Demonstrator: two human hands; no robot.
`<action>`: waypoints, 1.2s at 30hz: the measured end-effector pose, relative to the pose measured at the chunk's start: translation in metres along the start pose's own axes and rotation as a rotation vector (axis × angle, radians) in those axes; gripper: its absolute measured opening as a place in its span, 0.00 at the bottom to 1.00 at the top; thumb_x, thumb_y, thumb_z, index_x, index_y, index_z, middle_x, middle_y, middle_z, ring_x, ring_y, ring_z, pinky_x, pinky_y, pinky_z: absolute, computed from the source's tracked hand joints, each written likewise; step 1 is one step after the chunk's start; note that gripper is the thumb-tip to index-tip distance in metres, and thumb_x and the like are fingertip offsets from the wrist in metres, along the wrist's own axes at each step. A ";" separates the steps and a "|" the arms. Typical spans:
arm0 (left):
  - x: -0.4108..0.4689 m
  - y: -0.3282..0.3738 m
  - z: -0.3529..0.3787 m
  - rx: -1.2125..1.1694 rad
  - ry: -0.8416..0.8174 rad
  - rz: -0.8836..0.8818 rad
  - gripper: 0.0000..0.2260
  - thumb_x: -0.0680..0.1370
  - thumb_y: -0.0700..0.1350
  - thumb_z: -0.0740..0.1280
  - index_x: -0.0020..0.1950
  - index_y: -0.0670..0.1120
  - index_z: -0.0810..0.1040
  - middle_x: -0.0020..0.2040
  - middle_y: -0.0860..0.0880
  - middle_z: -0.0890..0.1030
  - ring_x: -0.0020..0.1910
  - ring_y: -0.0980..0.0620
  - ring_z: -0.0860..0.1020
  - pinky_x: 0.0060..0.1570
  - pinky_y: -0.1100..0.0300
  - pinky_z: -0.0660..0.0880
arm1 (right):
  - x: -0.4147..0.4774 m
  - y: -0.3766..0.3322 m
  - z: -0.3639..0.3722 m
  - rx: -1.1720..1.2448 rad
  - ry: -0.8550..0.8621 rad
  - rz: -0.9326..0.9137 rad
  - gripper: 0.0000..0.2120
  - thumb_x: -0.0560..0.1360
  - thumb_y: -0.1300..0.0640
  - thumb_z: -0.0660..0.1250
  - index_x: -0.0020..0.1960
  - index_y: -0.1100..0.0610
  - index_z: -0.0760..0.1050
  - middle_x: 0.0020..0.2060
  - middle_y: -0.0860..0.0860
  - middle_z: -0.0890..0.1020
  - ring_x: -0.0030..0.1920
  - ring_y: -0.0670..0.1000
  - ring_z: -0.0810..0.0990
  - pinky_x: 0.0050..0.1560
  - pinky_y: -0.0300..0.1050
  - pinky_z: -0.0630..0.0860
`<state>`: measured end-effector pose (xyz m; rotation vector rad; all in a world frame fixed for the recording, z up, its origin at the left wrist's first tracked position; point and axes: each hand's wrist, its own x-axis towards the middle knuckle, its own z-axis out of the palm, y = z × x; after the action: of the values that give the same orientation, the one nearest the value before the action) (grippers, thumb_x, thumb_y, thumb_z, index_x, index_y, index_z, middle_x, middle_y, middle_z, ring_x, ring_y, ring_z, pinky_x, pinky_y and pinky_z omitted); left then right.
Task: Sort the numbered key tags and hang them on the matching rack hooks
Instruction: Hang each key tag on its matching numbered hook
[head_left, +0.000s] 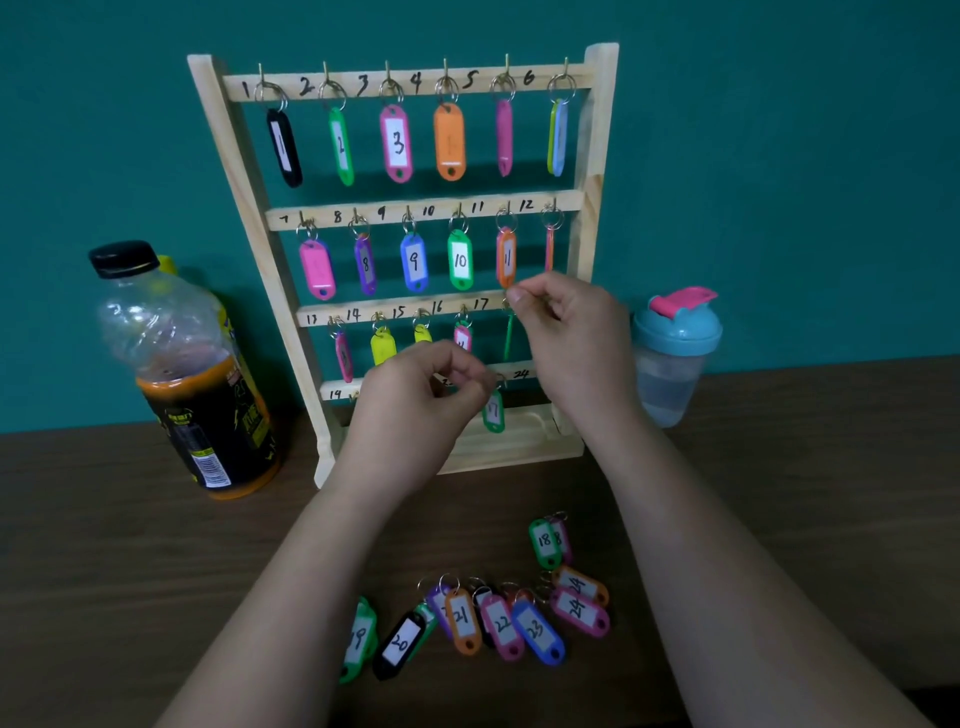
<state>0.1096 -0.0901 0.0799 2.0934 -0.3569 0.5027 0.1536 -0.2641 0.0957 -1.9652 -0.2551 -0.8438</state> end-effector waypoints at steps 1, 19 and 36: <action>0.000 0.001 0.000 -0.014 0.000 -0.006 0.05 0.78 0.49 0.74 0.43 0.55 0.84 0.40 0.56 0.83 0.38 0.55 0.78 0.44 0.53 0.78 | 0.000 0.001 0.000 -0.015 -0.002 0.004 0.08 0.83 0.53 0.70 0.51 0.53 0.86 0.39 0.46 0.86 0.40 0.48 0.83 0.41 0.53 0.80; 0.004 0.003 -0.005 -0.189 0.110 -0.058 0.05 0.82 0.51 0.72 0.48 0.52 0.85 0.43 0.53 0.86 0.44 0.55 0.82 0.47 0.54 0.79 | -0.029 -0.013 -0.019 0.099 -0.389 0.044 0.05 0.83 0.52 0.70 0.50 0.51 0.82 0.32 0.37 0.82 0.34 0.38 0.79 0.38 0.34 0.69; -0.004 -0.016 0.003 0.033 -0.138 -0.077 0.05 0.79 0.46 0.73 0.44 0.55 0.85 0.37 0.53 0.82 0.34 0.60 0.76 0.37 0.62 0.73 | -0.007 -0.006 -0.003 -0.039 -0.005 0.094 0.09 0.83 0.53 0.70 0.50 0.56 0.86 0.44 0.45 0.86 0.44 0.41 0.82 0.35 0.29 0.73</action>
<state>0.1136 -0.0838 0.0645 2.1706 -0.3481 0.3214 0.1439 -0.2626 0.0957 -1.9997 -0.1492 -0.7887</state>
